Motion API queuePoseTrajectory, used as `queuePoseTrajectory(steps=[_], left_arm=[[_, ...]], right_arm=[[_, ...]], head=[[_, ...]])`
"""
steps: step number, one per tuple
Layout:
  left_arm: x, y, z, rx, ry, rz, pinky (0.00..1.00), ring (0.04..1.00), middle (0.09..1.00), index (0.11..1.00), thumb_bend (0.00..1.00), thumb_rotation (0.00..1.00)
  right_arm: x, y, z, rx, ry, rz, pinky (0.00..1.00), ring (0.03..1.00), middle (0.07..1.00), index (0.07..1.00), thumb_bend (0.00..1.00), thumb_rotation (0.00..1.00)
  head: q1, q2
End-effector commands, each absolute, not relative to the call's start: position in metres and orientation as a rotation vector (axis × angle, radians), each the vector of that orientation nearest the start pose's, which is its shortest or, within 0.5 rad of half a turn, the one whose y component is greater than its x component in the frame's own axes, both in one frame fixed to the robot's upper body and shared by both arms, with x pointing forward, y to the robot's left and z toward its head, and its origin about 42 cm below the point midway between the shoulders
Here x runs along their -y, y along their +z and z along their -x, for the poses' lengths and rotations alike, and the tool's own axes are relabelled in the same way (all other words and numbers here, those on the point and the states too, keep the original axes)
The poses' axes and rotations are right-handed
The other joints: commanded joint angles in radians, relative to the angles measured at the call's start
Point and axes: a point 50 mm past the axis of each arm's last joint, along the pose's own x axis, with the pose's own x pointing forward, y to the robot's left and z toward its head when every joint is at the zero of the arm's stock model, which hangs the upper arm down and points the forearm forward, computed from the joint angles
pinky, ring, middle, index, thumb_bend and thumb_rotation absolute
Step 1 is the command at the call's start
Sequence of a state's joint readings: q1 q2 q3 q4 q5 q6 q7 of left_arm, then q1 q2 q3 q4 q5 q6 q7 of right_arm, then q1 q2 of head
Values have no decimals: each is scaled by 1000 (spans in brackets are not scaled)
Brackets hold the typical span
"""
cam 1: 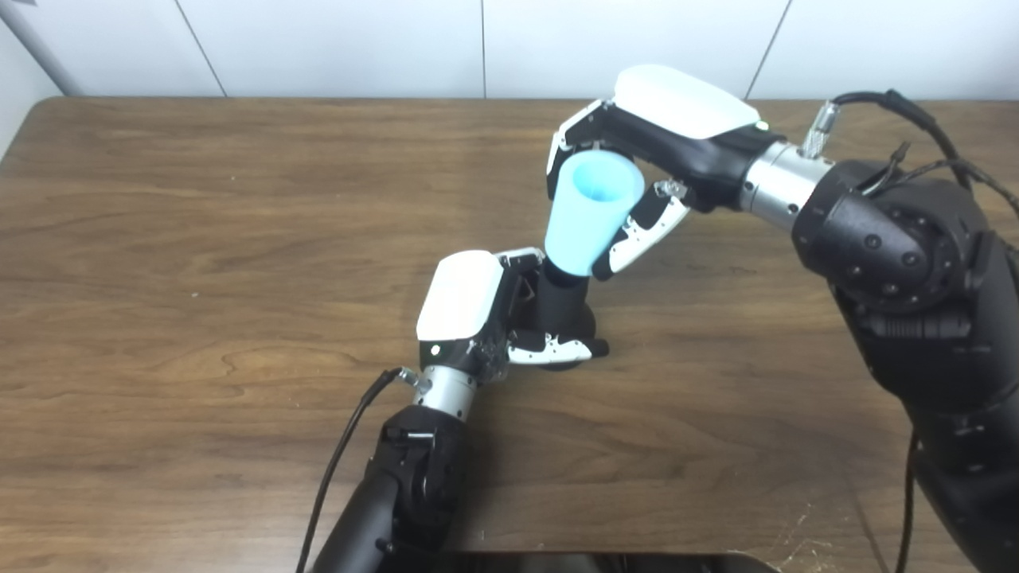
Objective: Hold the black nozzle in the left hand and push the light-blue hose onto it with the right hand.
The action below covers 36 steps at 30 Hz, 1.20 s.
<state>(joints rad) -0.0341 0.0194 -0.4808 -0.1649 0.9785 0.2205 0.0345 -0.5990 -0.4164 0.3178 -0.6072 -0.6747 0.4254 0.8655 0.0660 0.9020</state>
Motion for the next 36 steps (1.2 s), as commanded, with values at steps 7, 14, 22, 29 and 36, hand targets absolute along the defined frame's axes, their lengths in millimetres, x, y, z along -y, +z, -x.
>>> queuePoseTrajectory(steps=[7,14,22,29,36], left_arm=[[-97,120,-256,121,-290,-983,481,527,516,476,520,0],[-94,121,-256,126,-287,-979,491,531,517,476,520,0],[-96,121,-256,120,-288,-980,497,537,522,474,519,0],[-95,121,-257,121,-289,-980,492,536,522,474,519,0],[-95,121,-257,118,-289,-985,492,528,508,480,521,0]], right_arm=[[176,378,-329,452,591,1288,372,393,510,495,517,0],[172,366,-327,437,613,1241,367,390,507,505,517,0],[176,356,-329,416,563,1167,364,392,506,503,517,0],[186,350,-331,407,520,1142,369,393,507,504,517,0],[190,347,-328,397,558,1207,363,386,507,508,516,0]], head=[[2,6],[6,9],[6,9],[6,7],[13,5]])
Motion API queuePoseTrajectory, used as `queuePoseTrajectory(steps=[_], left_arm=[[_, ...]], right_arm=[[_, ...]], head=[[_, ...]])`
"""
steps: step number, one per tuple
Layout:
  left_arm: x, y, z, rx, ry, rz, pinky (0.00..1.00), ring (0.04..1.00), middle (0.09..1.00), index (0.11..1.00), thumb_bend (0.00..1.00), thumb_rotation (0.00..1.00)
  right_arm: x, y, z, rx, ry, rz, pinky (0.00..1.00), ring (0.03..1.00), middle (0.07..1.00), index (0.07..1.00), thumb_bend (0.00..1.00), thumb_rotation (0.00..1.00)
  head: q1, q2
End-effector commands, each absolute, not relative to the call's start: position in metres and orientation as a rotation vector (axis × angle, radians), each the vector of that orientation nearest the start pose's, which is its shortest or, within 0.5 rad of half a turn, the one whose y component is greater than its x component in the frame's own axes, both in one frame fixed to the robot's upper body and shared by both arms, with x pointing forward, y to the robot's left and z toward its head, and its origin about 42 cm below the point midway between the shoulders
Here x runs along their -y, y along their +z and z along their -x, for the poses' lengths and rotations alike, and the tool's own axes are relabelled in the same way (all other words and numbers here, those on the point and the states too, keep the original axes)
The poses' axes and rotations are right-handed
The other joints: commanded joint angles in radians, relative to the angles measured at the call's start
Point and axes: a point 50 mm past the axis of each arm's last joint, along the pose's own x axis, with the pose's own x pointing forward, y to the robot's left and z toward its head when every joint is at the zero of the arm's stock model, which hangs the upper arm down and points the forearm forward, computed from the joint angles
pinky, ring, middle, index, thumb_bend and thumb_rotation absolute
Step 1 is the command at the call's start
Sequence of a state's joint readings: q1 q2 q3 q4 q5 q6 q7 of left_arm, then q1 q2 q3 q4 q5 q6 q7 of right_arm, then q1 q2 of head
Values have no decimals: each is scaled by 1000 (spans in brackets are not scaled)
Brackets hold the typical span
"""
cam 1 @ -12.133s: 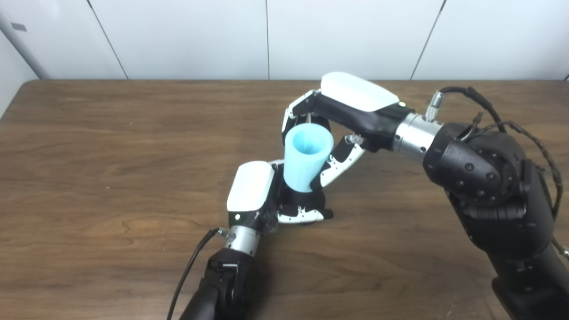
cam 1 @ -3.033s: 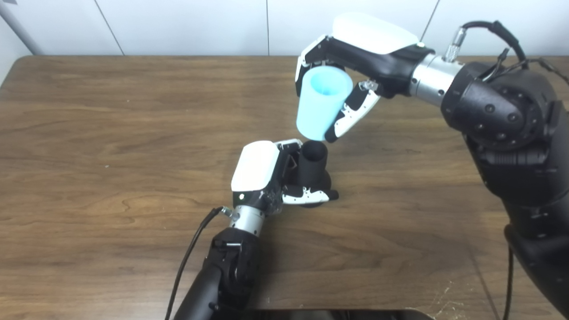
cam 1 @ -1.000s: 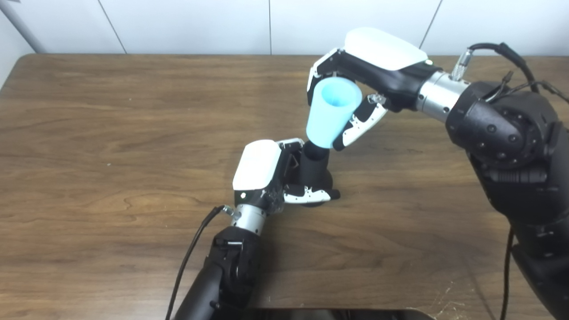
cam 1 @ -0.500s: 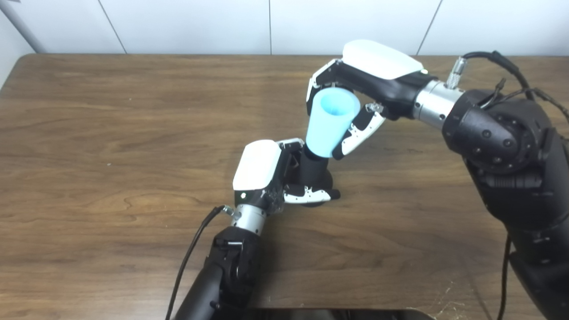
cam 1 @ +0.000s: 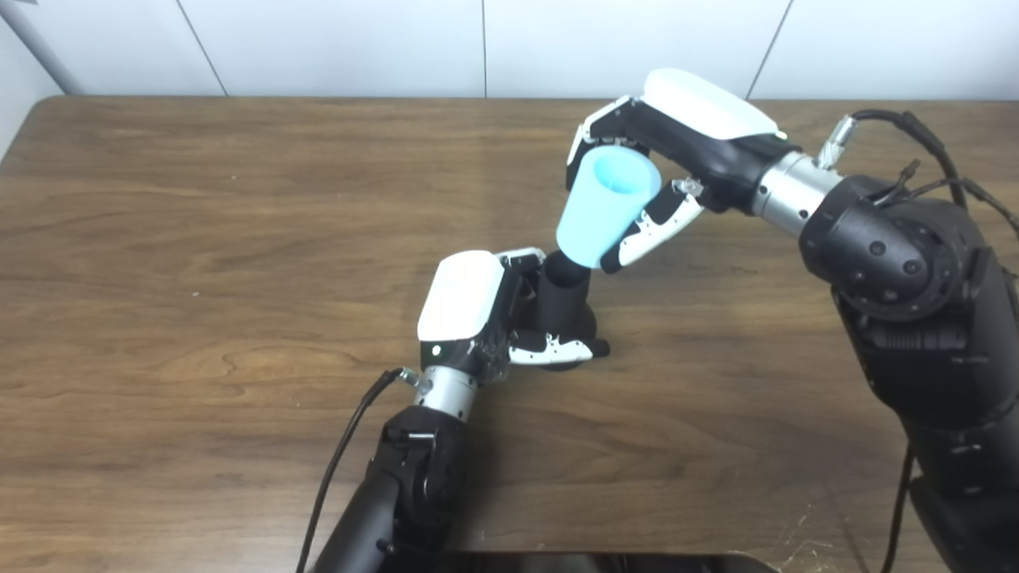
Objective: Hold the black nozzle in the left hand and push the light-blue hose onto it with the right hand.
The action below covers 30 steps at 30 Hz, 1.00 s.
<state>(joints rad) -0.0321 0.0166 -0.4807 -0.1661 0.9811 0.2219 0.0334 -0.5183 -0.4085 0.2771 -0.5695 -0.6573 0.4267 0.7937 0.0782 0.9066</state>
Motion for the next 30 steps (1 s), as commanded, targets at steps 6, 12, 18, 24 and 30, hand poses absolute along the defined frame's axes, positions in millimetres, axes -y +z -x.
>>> queuePoseTrajectory(steps=[6,12,18,24,30], left_arm=[[-95,122,-257,129,-295,-992,489,535,523,472,519,0],[-94,122,-258,124,-292,-984,468,511,491,485,522,0],[-94,121,-258,126,-292,-988,481,525,508,480,521,0],[-93,121,-259,126,-290,-985,482,524,513,479,520,0],[-92,120,-258,120,-295,-983,488,532,523,474,519,0]], right_arm=[[189,344,-327,388,584,1236,374,386,505,503,516,0],[189,343,-327,380,629,1242,370,380,494,512,516,0],[188,343,-329,376,622,1223,373,384,504,505,517,0],[185,347,-329,381,606,1205,369,382,505,502,517,0],[183,356,-331,401,580,1139,359,385,503,502,517,0]], head=[[-1,4],[-1,6],[0,6],[0,6],[1,5]])
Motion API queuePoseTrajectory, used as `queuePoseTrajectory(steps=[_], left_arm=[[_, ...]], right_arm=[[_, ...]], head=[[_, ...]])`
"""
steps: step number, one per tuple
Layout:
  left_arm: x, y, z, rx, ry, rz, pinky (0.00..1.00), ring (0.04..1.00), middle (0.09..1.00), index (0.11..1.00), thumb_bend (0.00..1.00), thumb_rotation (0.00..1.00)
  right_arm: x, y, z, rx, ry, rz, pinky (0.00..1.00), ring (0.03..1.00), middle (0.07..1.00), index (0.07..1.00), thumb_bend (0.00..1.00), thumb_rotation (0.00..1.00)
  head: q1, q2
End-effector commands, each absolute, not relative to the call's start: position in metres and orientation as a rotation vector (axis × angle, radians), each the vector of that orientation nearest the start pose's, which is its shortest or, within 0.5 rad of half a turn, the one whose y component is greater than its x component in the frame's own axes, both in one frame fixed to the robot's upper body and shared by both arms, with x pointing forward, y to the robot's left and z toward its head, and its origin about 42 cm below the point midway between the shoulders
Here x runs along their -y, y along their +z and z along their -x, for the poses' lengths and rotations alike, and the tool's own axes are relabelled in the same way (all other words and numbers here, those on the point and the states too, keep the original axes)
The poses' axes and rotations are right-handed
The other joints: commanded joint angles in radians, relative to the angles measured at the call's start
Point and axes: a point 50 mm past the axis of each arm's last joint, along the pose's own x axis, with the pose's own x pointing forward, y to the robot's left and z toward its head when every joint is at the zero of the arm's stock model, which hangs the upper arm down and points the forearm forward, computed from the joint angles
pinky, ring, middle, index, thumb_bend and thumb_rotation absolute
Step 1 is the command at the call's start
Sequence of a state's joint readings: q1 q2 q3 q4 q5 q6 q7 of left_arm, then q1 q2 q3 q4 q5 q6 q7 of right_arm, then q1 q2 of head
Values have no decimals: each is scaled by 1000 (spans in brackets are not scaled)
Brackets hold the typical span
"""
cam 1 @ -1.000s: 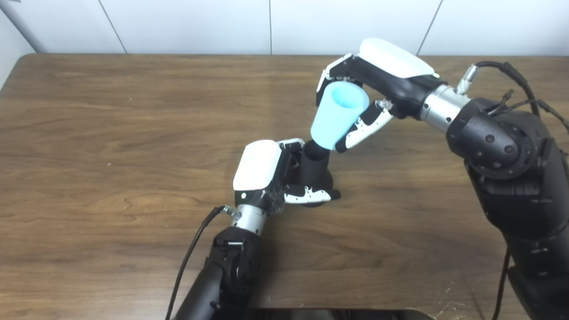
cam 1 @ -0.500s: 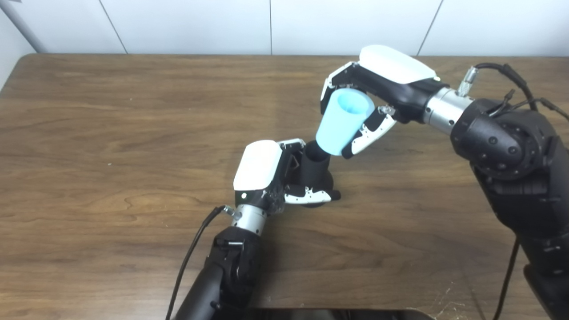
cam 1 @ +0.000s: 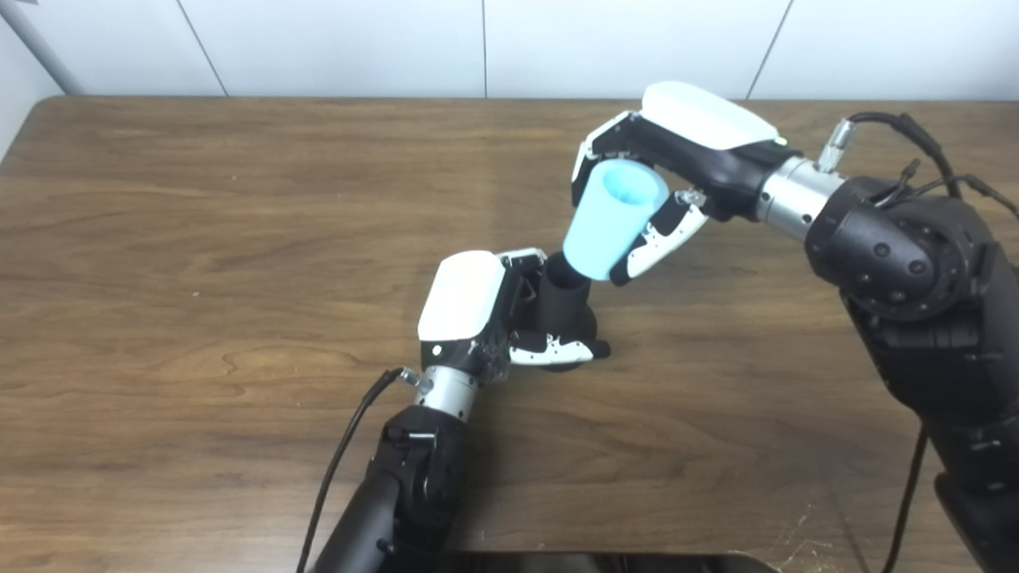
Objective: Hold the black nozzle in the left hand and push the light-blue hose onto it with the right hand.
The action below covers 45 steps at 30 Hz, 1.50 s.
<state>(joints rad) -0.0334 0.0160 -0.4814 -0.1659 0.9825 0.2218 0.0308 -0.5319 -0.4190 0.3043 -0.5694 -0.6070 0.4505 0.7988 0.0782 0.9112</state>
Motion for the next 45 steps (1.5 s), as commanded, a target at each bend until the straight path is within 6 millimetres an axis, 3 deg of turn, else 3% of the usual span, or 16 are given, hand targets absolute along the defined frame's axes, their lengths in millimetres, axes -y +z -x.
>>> queuePoseTrajectory(steps=[1,14,45], left_arm=[[-92,119,-259,119,-295,-984,485,531,522,474,519,0],[-92,120,-258,124,-300,-984,476,525,518,476,519,0],[-92,121,-258,124,-298,-983,474,521,517,477,520,0]], right_arm=[[183,358,-332,414,573,1139,358,387,503,502,517,0],[178,368,-335,447,551,1190,361,384,509,500,516,0],[182,355,-332,392,602,1193,384,399,507,497,518,0]], head=[[1,1],[3,3],[4,9]])
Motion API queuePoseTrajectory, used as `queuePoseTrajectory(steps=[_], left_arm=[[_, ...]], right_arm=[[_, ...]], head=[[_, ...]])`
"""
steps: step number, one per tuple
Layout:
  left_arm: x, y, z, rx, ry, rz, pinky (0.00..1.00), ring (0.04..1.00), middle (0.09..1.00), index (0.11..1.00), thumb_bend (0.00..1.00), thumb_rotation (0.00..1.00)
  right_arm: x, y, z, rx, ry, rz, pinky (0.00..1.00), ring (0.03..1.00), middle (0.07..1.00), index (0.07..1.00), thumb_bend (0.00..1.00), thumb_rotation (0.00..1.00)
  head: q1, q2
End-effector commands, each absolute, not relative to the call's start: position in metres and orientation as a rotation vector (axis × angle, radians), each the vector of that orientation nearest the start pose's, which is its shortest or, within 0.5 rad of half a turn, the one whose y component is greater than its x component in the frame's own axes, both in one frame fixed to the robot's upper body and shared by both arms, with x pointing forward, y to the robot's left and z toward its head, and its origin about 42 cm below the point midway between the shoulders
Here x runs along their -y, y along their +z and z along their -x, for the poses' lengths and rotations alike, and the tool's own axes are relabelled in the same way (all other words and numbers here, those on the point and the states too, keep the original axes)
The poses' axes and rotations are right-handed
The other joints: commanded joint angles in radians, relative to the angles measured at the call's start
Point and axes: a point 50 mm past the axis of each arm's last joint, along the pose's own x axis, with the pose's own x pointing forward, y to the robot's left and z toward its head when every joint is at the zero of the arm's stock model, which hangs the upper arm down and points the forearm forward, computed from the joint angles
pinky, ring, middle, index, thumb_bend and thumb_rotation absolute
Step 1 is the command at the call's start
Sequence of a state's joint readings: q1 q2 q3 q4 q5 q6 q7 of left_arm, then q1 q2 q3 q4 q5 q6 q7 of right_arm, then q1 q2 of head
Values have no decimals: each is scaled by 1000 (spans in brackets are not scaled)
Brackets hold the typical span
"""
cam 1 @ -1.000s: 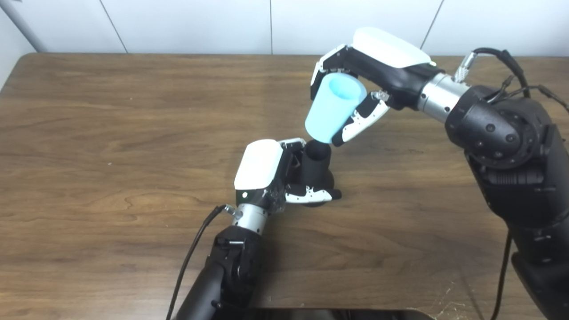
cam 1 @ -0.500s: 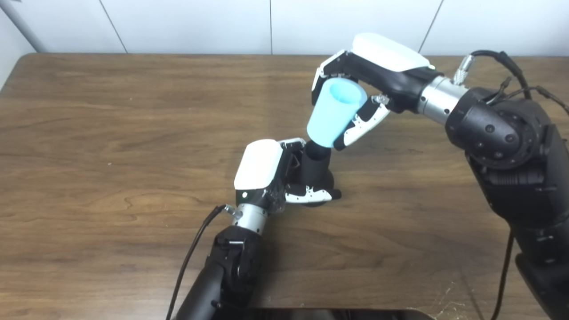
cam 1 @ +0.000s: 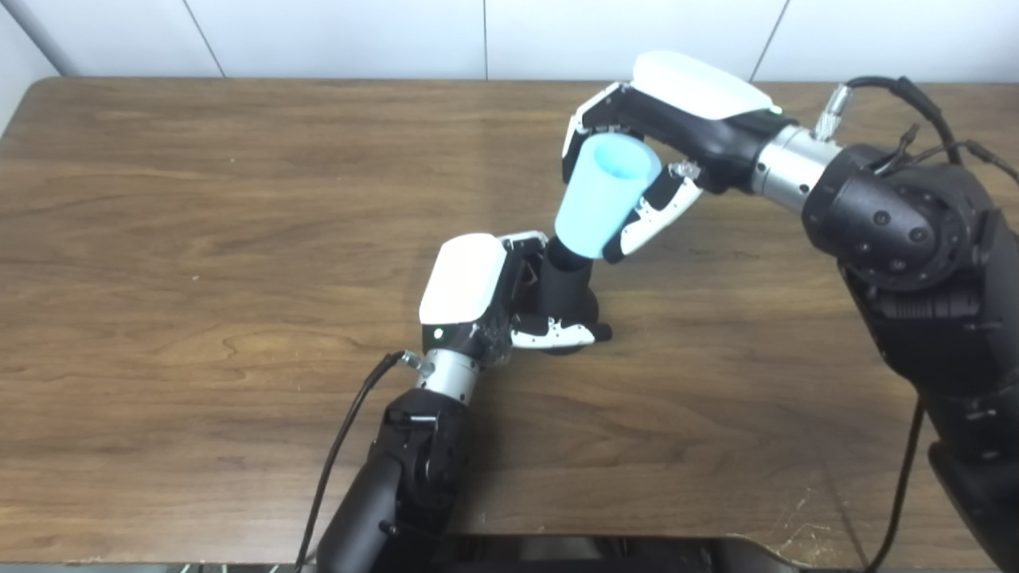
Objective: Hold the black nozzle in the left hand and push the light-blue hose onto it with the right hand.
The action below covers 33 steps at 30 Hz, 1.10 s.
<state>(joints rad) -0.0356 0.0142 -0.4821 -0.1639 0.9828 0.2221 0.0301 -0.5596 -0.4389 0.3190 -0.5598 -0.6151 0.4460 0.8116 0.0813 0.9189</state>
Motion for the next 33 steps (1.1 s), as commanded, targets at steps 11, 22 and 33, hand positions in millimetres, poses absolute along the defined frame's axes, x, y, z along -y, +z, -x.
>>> queuePoseTrajectory(steps=[11,22,33], left_arm=[[-92,122,-258,130,-291,-980,482,524,516,478,520,0],[-90,123,-258,125,-293,-978,481,524,514,479,520,0],[-88,123,-259,121,-290,-968,496,539,530,471,517,0]], right_arm=[[179,353,-331,404,610,1198,360,392,511,494,517,0],[178,352,-329,410,616,1177,354,391,518,487,517,0],[177,354,-325,405,644,1158,365,391,515,485,517,0]], head=[[1,1],[8,8],[9,11]])
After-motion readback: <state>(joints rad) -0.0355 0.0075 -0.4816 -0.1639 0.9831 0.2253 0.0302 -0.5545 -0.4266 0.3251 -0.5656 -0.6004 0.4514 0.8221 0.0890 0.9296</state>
